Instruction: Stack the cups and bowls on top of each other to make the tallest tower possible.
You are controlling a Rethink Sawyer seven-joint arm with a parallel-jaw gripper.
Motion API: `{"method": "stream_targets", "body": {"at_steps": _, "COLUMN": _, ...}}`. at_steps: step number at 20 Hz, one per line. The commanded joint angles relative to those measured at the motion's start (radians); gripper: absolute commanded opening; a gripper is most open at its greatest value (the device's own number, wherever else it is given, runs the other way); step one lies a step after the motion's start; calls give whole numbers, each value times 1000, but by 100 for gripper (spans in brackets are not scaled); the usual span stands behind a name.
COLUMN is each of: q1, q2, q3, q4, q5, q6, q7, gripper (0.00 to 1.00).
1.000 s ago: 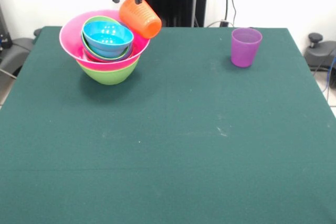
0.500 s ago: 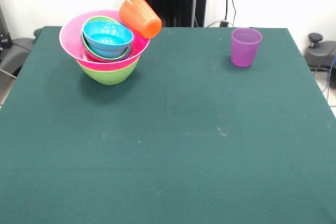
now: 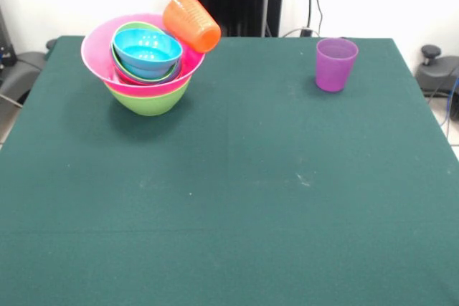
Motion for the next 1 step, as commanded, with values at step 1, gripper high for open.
{"method": "stream_targets", "body": {"at_steps": 1, "q1": 16, "q2": 94, "q3": 45, "q4": -48, "q5": -22, "q6": 99, "q7": -98, "gripper": 100}}
